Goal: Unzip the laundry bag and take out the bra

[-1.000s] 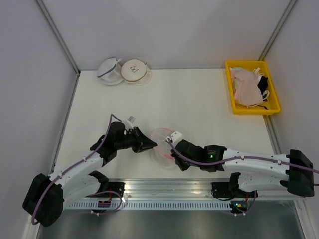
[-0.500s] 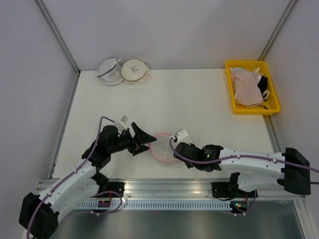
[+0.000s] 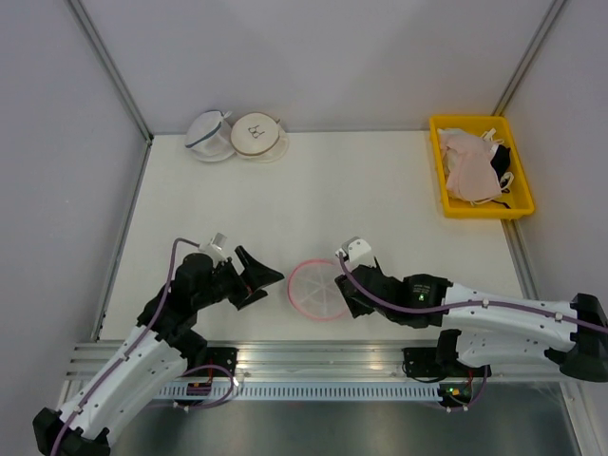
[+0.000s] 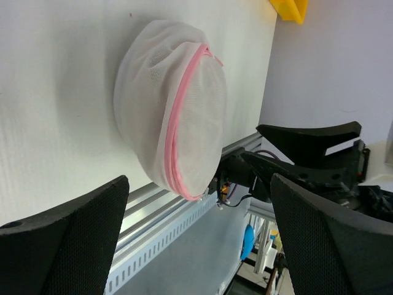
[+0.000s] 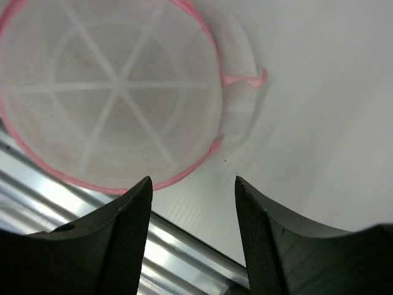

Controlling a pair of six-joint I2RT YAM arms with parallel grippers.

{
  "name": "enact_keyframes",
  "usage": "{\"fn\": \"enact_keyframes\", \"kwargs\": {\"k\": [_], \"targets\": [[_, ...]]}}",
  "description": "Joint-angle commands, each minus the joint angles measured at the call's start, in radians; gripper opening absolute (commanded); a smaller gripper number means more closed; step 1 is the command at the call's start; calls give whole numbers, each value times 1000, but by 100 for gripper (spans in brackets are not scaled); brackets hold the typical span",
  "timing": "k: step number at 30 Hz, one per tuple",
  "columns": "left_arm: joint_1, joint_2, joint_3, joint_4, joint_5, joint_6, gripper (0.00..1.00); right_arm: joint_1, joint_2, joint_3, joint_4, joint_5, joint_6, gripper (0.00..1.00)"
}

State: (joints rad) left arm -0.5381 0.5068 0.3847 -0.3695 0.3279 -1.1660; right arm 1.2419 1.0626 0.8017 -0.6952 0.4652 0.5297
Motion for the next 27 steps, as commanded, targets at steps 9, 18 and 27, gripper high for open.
{"fn": "enact_keyframes", "kwargs": {"k": [9, 18, 27], "targets": [[6, -152, 13, -206, -101, 35, 100, 120, 83, 100, 178, -221, -111, 65], [6, -183, 29, -243, -101, 37, 99, 237, 307, 209, 177, -93, -134, 52], [6, -194, 29, -246, -101, 35, 99, 251, 421, 255, 106, 72, -116, 30]]}}
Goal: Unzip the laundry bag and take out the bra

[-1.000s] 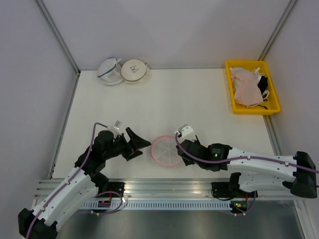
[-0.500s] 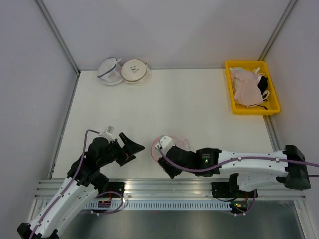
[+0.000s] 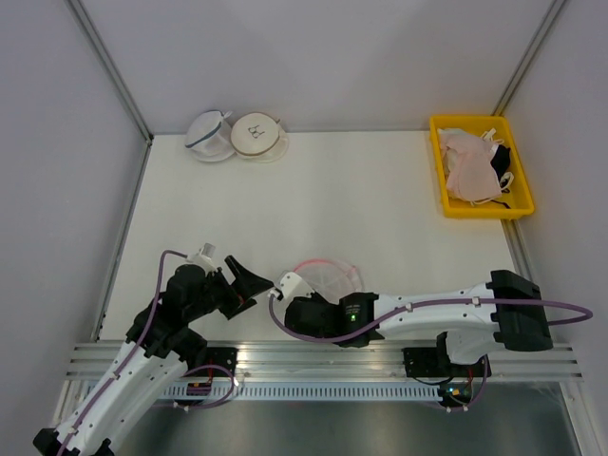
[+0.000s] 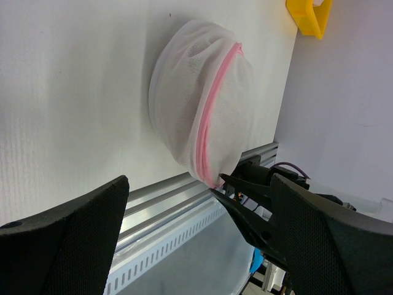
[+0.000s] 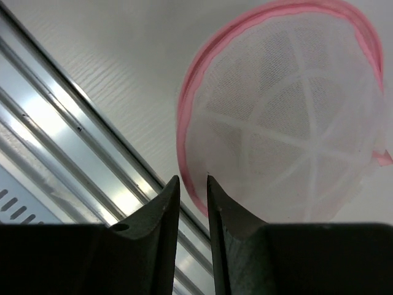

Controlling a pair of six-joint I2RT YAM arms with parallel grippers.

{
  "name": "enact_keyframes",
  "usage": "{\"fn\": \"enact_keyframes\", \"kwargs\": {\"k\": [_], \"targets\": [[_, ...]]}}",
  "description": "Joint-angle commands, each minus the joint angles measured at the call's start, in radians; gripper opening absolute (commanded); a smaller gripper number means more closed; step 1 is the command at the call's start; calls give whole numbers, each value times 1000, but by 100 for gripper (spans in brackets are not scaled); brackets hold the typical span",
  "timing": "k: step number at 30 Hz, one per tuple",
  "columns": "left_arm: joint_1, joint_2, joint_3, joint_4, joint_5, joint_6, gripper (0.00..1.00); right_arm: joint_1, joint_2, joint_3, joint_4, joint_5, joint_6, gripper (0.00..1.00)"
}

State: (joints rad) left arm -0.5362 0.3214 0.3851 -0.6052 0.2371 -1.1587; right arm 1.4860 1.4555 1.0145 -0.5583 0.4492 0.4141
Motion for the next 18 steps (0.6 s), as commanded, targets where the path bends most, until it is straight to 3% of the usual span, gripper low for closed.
{"fn": "enact_keyframes", "kwargs": {"k": [1, 4, 10, 13, 18], "targets": [[4, -8, 28, -8, -10, 30, 99, 8, 34, 44, -29, 94, 0, 29], [4, -10, 29, -13, -10, 28, 99, 10, 48, 44, -28, 109, 2, 26], [4, -18, 29, -16, -9, 27, 99, 8, 37, 45, -40, 152, 14, 0], [4, -18, 29, -16, -5, 25, 99, 8, 8, 47, -43, 157, 20, 1], [4, -15, 32, -1, 13, 30, 100, 10, -174, 23, 6, 184, 51, 1]]}}
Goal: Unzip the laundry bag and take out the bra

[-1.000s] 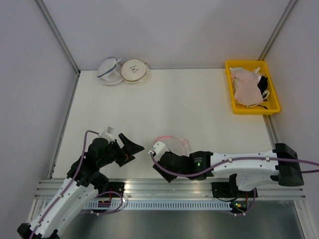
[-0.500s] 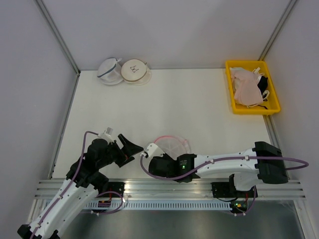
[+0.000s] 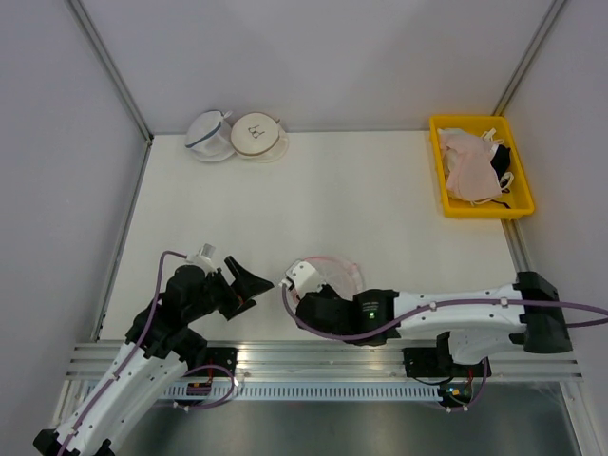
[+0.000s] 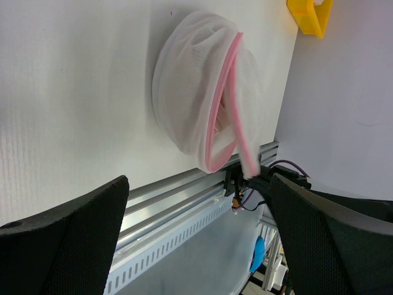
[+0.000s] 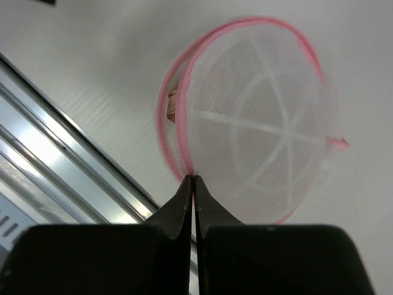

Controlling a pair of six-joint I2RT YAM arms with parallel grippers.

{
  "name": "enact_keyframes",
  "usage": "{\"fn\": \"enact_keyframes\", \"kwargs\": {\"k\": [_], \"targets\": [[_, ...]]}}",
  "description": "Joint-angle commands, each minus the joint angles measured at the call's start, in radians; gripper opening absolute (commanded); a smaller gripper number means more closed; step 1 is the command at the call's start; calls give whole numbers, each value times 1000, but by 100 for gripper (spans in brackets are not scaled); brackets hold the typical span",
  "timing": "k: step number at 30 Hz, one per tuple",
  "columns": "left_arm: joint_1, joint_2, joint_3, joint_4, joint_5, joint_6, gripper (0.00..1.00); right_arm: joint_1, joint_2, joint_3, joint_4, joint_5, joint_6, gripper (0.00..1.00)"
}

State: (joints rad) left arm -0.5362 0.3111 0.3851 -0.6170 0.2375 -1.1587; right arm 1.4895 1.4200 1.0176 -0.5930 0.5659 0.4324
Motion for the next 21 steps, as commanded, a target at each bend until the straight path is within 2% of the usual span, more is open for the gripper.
{"fn": "enact_keyframes", "kwargs": {"k": [1, 5, 6, 7, 9, 10, 11, 14, 17, 18, 19, 20, 21], "targets": [[4, -1, 35, 16, 26, 30, 100, 5, -170, 15, 44, 93, 43, 0], [4, 32, 44, 71, 75, 48, 100, 6, -298, 9, -25, 287, 144, 0], [4, 58, 46, 98, 89, 56, 99, 3, -312, 9, -49, 323, 207, 0], [4, 78, 47, 111, 111, 62, 100, 2, -320, 12, -86, 427, 271, 0], [4, 130, 58, 128, 129, 73, 99, -12, -335, 22, -238, 512, 389, 1], [4, 147, 61, 144, 141, 77, 100, -30, -340, 29, -301, 593, 551, 1], [4, 158, 69, 152, 146, 82, 99, -40, -342, 33, -446, 624, 636, 0], [4, 192, 75, 178, 146, 93, 100, -83, -349, 39, -652, 678, 894, 1], [4, 233, 80, 220, 155, 103, 100, -126, -360, 7, -729, 667, 1007, 0], [4, 247, 83, 227, 161, 114, 100, -141, -359, -4, -746, 664, 1031, 4], [4, 276, 84, 237, 174, 117, 99, -152, -346, -11, -798, 658, 1069, 24], [4, 290, 90, 249, 175, 122, 99, -162, -336, -28, -824, 652, 1127, 35], [4, 302, 92, 255, 178, 128, 99, -181, -322, -33, -852, 655, 1163, 37]]}}
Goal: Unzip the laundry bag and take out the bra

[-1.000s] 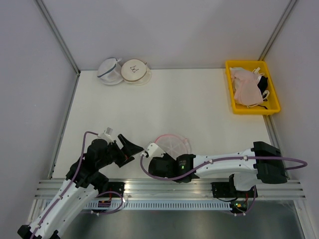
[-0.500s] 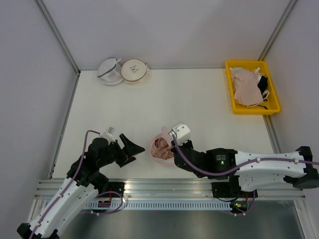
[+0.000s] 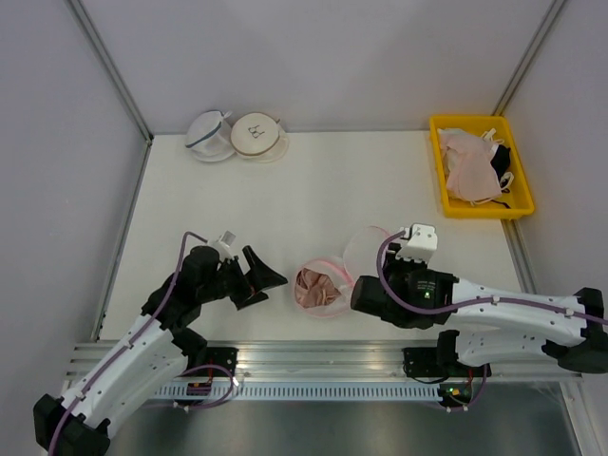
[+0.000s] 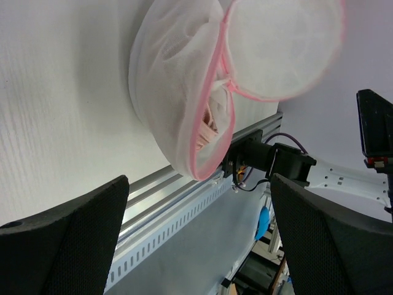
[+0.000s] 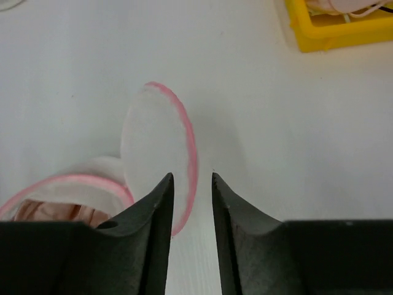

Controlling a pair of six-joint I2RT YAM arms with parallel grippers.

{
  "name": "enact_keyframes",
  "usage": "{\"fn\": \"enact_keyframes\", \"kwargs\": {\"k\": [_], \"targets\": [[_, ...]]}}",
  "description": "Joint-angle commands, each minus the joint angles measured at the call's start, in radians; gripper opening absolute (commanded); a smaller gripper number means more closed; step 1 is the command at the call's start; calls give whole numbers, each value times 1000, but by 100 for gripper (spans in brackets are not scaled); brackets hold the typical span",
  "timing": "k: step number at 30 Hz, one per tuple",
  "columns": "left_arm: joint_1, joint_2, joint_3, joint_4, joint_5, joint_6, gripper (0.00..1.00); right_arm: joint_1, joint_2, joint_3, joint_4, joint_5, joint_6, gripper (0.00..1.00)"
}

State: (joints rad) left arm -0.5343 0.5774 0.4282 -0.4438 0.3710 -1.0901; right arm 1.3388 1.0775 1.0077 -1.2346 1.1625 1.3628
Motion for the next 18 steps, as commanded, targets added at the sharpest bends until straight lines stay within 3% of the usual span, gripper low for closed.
{"fn": "enact_keyframes", "kwargs": {"k": [1, 3, 5, 6, 9, 10, 11, 13, 18], "targets": [[2, 45, 52, 89, 48, 61, 99, -35, 45, -30, -218, 55, 228, 40], [2, 70, 52, 106, 51, 68, 100, -38, 64, -26, -220, 43, 229, 43], [2, 87, 57, 114, 55, 71, 99, -38, 75, -2, -207, 39, 225, 57], [2, 91, 57, 119, 55, 76, 99, -32, 65, 5, -160, 37, 103, 59], [0, 99, 49, 137, 57, 76, 99, -23, -51, -62, 331, -99, -306, 59], [0, 99, 46, 140, 57, 75, 100, -24, -91, -102, 471, -260, -514, 59], [2, 101, 41, 145, 62, 72, 99, -23, -163, -180, 709, -336, -581, 59], [0, 104, 35, 168, 68, 65, 98, -29, -188, -222, 875, -494, -669, 59], [-3, 137, 4, 269, 104, 33, 82, -32, -56, -182, 882, -575, -711, 58]]}}
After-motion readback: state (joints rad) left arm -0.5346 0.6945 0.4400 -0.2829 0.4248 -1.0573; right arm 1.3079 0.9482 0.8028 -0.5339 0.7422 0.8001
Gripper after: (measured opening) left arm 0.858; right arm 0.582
